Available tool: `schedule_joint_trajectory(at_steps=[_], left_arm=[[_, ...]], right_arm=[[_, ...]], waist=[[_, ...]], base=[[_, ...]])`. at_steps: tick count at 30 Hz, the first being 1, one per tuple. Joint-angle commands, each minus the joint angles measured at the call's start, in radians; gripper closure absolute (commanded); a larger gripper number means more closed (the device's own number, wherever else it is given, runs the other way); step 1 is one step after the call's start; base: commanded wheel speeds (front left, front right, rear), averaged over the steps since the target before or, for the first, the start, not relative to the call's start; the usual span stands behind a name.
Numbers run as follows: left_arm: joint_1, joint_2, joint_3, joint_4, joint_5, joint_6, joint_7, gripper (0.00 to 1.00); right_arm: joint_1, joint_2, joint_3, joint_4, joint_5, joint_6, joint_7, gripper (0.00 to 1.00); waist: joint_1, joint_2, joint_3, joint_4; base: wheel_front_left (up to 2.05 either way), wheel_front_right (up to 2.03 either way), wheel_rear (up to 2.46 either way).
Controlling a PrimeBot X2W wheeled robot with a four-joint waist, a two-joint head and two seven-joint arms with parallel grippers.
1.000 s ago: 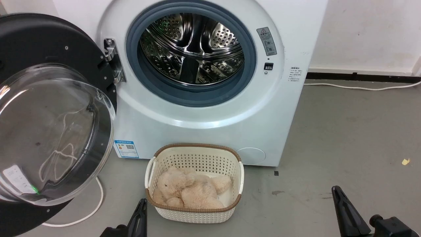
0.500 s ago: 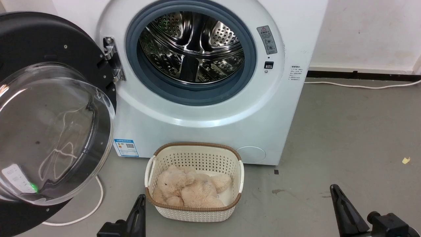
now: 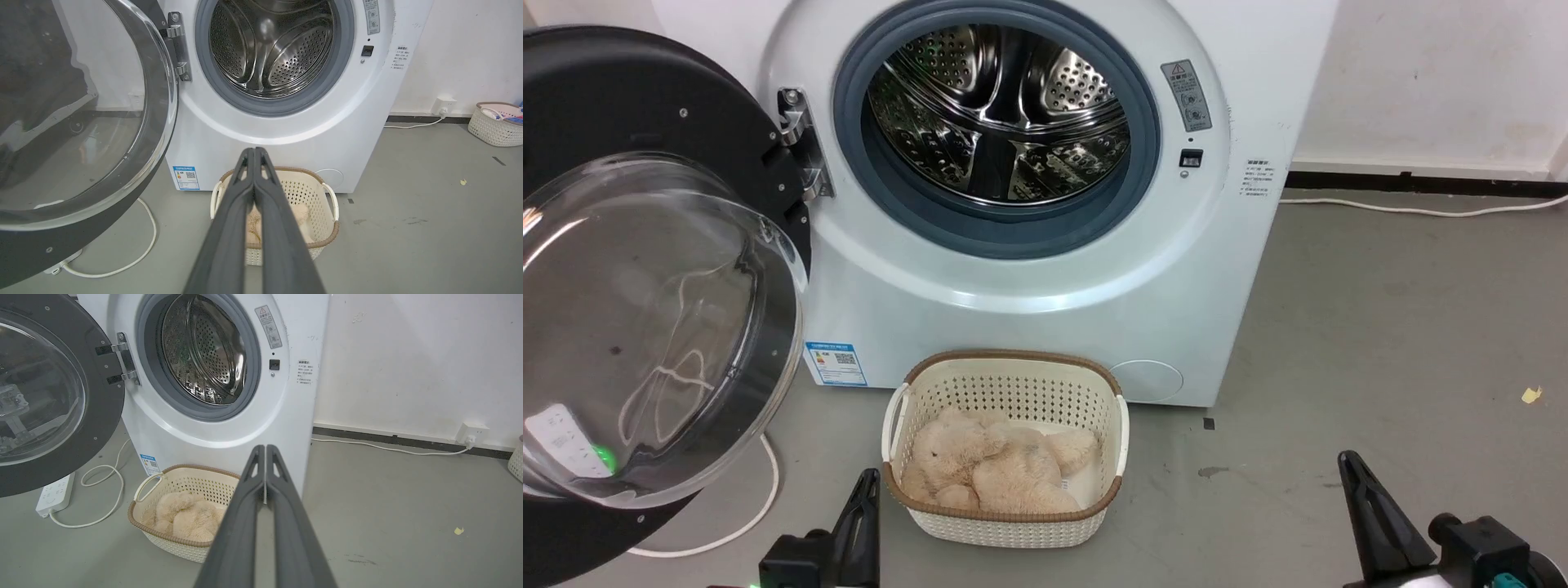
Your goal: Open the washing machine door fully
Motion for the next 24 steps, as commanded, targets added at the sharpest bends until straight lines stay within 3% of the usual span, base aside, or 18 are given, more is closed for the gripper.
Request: schedule_joint_trajectory(at_steps=[1, 24], left_arm=[[-0.013, -0.006, 0.008, -0.004, 0.012, -0.004, 0.004, 1.0], [-0.037, -0.034, 0.06, -0.015, 0.059, -0.039, 0.05, 1.0]], right_arm=[[-0.021, 0.0, 0.001, 0.0, -0.009, 0.0, 0.003, 1.0], [-0.05, 0.0, 0.005, -0.001, -0.023, 0.0, 0.047, 1.0]], waist=[[0.0, 0.0, 0.0, 0.0], [0.0, 0.0, 0.01, -0.003]], base=[[0.0, 0.0, 0.0], [0.0, 0.0, 0.0]])
